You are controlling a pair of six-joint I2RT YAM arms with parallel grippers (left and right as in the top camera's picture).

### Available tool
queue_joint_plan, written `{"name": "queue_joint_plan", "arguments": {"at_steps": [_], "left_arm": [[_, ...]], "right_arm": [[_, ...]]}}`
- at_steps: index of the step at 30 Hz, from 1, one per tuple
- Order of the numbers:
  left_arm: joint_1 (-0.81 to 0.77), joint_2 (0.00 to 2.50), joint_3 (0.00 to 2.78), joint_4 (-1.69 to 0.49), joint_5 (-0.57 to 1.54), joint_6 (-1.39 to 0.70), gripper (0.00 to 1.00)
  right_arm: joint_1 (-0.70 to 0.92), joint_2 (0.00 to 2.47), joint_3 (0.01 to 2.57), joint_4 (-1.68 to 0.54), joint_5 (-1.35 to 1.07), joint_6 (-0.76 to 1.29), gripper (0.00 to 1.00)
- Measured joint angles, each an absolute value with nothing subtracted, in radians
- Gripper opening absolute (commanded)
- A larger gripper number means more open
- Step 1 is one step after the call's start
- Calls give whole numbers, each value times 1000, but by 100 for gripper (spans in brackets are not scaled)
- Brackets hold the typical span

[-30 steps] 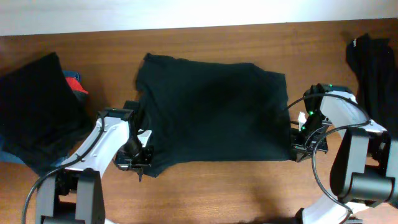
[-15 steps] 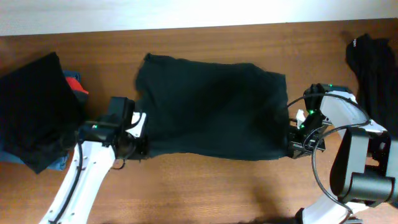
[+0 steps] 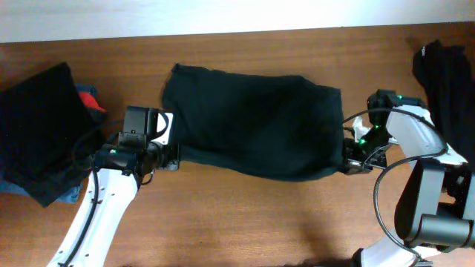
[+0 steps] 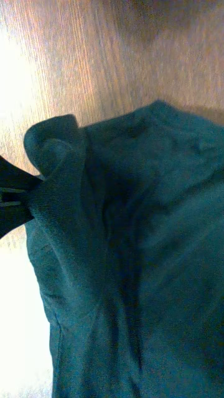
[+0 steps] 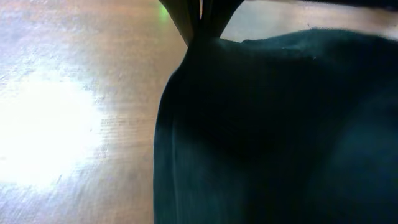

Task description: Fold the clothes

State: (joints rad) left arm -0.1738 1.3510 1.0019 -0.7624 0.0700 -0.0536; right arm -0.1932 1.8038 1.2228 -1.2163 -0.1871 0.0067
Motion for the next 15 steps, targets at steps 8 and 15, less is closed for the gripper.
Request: {"name": "queue_joint_plan", "arguments": {"at_steps": [8,15], "left_arm": [[-174,1351,1002,-743,31,-54,0],[-174,1308,1002,-732,67,-54,0]], "right_arm": [[-193,1799,1306,-1229,-202,0,4],[-193,1708,1353,-1303,-212,-4,4]]}}
